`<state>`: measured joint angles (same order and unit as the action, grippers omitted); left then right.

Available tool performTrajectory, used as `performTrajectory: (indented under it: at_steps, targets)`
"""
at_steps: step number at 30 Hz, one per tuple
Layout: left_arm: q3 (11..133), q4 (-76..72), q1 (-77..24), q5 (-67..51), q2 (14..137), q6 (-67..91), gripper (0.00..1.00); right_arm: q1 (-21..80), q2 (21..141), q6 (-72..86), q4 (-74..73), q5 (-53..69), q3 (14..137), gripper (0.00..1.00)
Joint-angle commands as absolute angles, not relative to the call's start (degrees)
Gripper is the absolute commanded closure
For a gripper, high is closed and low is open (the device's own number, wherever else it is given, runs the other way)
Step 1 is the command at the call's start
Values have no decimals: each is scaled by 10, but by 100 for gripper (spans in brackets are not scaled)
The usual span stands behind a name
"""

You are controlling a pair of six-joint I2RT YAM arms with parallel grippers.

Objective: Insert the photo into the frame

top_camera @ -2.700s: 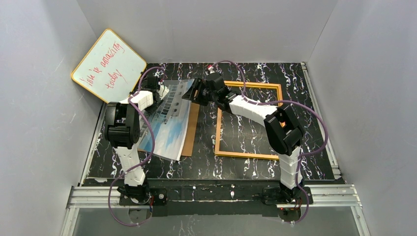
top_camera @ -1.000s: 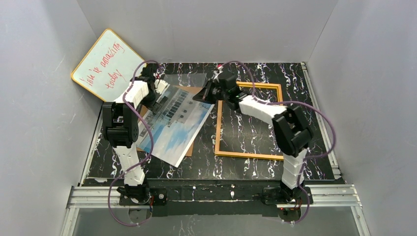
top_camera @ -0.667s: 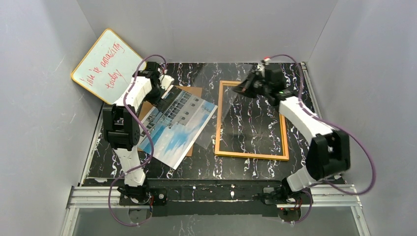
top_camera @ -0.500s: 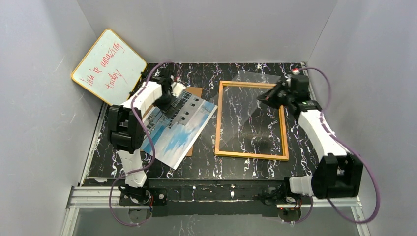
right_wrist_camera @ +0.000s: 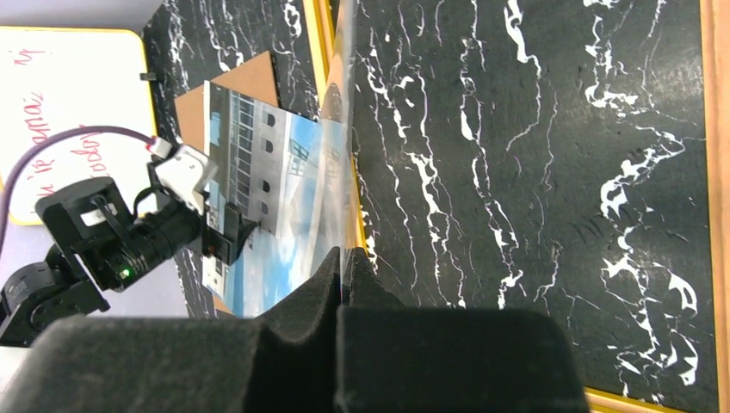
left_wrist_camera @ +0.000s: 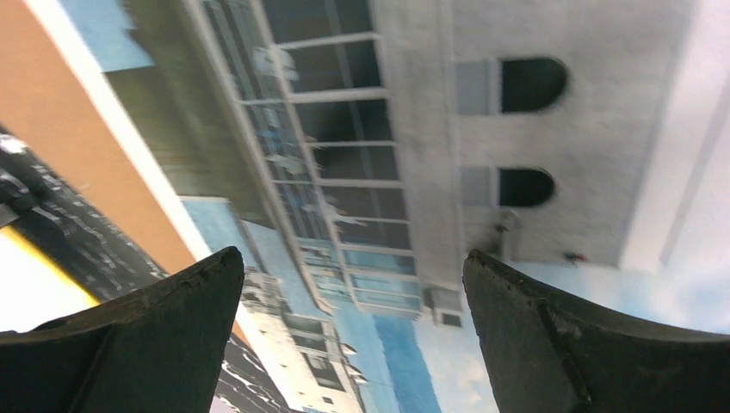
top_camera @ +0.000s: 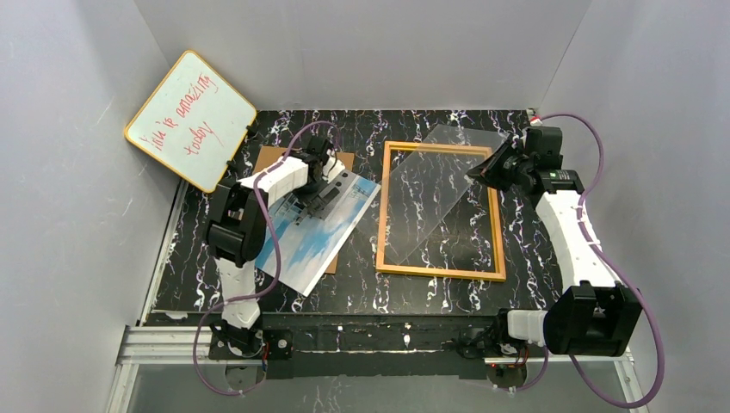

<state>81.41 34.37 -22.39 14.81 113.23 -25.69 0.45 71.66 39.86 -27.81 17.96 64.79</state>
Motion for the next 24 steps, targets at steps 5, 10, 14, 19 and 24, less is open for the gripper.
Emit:
performTrajectory:
  at_steps: [5,10,14,19,24]
  targets:
    - [849,272,-214,276,1214,-230,2,-13,725,378,-310,173,708,99]
    - [899,276,-197,302,1246,-215,2,-15,731,381,-306,172,735,99]
    - [958,389,-201,147,1186,-199,2,-20,746,385,-306,176,749,99]
    - [854,439,-265,35,1027,-272,2,-24,764,390,-295,174,767,99]
    - [707,418,-341,43,927,-272,2,-30,784,389,-290,174,781,99]
